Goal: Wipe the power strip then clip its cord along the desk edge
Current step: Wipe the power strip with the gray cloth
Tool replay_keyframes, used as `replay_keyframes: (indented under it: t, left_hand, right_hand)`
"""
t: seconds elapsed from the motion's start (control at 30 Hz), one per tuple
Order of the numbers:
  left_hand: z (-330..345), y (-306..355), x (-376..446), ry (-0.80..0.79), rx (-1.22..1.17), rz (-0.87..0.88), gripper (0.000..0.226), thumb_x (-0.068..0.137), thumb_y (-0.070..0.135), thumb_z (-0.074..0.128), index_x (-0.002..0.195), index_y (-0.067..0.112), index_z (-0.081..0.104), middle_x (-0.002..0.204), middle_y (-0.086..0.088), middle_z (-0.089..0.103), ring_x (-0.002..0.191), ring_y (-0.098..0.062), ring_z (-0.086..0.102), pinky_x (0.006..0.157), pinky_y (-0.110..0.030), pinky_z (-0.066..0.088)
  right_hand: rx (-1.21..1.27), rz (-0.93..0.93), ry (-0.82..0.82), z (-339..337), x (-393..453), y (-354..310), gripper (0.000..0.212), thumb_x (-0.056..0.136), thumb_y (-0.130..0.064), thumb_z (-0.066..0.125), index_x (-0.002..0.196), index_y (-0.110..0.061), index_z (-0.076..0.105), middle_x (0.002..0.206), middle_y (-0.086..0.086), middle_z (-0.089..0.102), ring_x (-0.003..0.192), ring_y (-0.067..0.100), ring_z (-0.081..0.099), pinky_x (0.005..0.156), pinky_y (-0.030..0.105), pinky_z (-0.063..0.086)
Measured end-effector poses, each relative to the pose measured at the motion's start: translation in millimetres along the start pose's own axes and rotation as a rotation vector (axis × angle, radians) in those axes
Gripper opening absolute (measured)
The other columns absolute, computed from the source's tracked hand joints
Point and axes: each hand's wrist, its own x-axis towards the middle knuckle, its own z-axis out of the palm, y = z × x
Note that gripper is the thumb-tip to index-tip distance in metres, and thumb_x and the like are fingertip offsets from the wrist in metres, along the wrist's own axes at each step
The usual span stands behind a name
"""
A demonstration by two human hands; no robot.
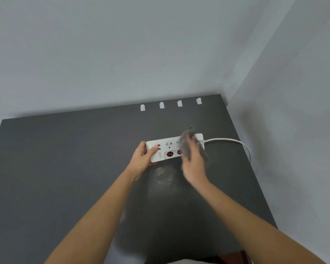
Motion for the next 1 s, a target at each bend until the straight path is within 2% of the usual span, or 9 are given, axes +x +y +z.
replay_keyframes:
  t: [0.07,0.13,0.23,0.33,0.4,0.53,0.7,0.87,1.0]
  left_hand:
    - [11,4,-9,0.05,0.038,0.096,0.038,0.093,0.029,0.059,0.103,-0.005,0.045,0.092,-0.01,0.063,0.079,-0.016,0.062,0.064,-0.026,0.055]
    - [18,10,-22,0.095,0.01,0.175,0.036,0.093,0.025,0.06,0.1,-0.007,0.044,0.089,-0.012,0.062,0.08,-0.017,0.061,0.062,-0.025,0.053]
    - [30,21,-41,0.091,0.046,0.27,0.035,0.09,0.028,0.064,0.094,0.0,0.044,0.085,-0.01,0.064,0.076,-0.016,0.061,0.061,-0.033,0.052]
    - [37,32,-53,0.116,0.199,0.413,0.042,0.083,0.043,0.063,0.086,0.007,0.043,0.068,-0.009,0.055,0.061,-0.014,0.048,0.053,-0.039,0.043]
    - [36,40,-58,0.157,0.265,0.479,0.037,0.085,0.039,0.063,0.085,0.007,0.045,0.065,-0.003,0.053,0.054,-0.015,0.045,0.05,-0.036,0.04]
    - [34,53,-77,0.162,0.234,0.501,0.024,0.086,0.036,0.065,0.089,0.016,0.051,0.082,-0.01,0.069,0.074,-0.033,0.066,0.059,-0.05,0.053]
    - [48,65,-80,0.233,0.083,0.428,0.021,0.088,0.028,0.065,0.078,0.016,0.051,0.066,-0.003,0.059,0.058,-0.013,0.051,0.051,-0.031,0.042]
    - [47,68,-82,0.285,-0.024,0.299,0.021,0.09,0.028,0.062,0.088,0.008,0.056,0.089,-0.014,0.072,0.08,-0.025,0.07,0.068,-0.044,0.059]
    - [49,74,-80,0.325,-0.229,0.198,0.026,0.092,0.025,0.059,0.094,-0.001,0.057,0.094,-0.021,0.068,0.082,-0.026,0.067,0.063,-0.039,0.06]
  right_hand:
    - [-0.281,-0.274,-0.288,18,-16,3,0.073,0.092,-0.013,0.048,0.145,-0.039,0.004,0.159,-0.001,-0.005,0.143,0.021,-0.014,0.116,0.048,-0.003]
    - [-0.419,-0.318,-0.153,8,-2,15,0.074,0.093,-0.024,0.046,0.143,-0.042,-0.005,0.158,-0.004,-0.014,0.143,0.022,-0.019,0.114,0.051,-0.007]
    - [-0.108,0.132,0.269,-19,24,-1,0.059,0.095,-0.034,0.04,0.143,-0.04,0.005,0.16,0.005,0.0,0.146,0.026,-0.007,0.116,0.061,-0.001]
    - [-0.078,-0.236,0.126,-6,12,-50,0.044,0.094,-0.038,0.038,0.135,-0.044,0.024,0.153,-0.001,0.028,0.146,0.018,0.004,0.118,0.044,-0.008]
    - [-0.127,-0.45,0.013,-13,12,-57,0.035,0.09,-0.044,0.038,0.12,-0.031,0.052,0.126,-0.006,0.056,0.135,0.015,0.033,0.118,0.038,0.001]
    - [-0.119,-0.029,0.307,-64,46,-45,0.063,0.083,-0.062,0.026,0.085,-0.014,0.067,0.085,0.009,0.066,0.102,0.032,0.057,0.102,0.05,0.037]
    - [-0.208,-0.533,0.114,-34,1,-74,0.026,0.091,-0.042,0.041,0.106,-0.029,0.057,0.108,-0.01,0.064,0.111,0.008,0.05,0.111,0.035,0.018]
    - [-0.244,-0.169,0.328,-56,25,-59,0.059,0.089,-0.054,0.022,0.12,-0.016,0.053,0.132,0.007,0.056,0.135,0.025,0.035,0.116,0.048,0.015]
    - [-0.364,-0.586,0.039,-44,-4,-57,0.049,0.093,-0.047,0.024,0.14,-0.035,0.033,0.152,-0.01,0.031,0.144,0.008,0.012,0.119,0.038,0.001]
